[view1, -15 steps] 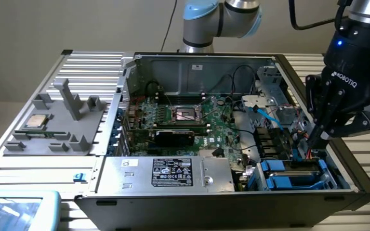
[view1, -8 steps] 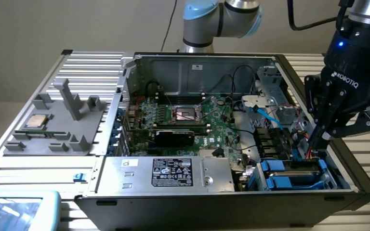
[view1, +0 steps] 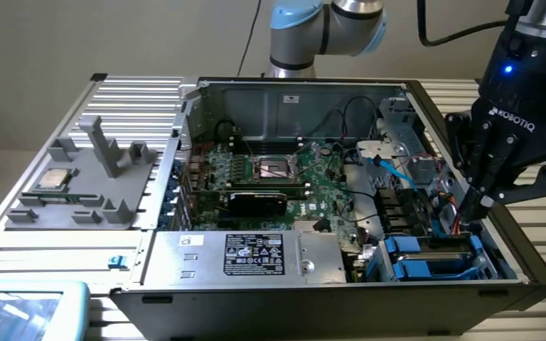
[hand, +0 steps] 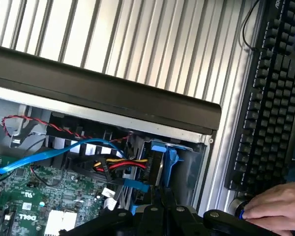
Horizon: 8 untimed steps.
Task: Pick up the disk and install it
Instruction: 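Insert the second disk wire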
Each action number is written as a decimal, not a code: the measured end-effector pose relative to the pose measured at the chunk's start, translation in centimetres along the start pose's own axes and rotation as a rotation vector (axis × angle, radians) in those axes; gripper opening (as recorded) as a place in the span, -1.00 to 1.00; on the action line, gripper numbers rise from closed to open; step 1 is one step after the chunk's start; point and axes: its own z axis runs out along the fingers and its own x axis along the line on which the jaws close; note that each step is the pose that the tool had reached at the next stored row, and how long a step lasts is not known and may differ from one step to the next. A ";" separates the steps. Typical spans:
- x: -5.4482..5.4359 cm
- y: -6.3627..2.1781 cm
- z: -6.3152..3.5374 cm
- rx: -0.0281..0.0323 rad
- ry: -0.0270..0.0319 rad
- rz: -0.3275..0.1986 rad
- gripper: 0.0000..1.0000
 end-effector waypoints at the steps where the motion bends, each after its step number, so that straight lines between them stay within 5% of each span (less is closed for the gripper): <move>1: 0.0 0.00 0.03 -0.0039 0.0018 -0.018 -0.79; 2: 0.0 0.00 0.06 -0.0086 0.0082 -0.034 -0.79; 4: 0.0 0.00 0.06 -0.0162 0.0318 -0.053 -0.79; 8: 0.0 -0.01 0.06 -0.0163 0.1037 -0.079 -0.79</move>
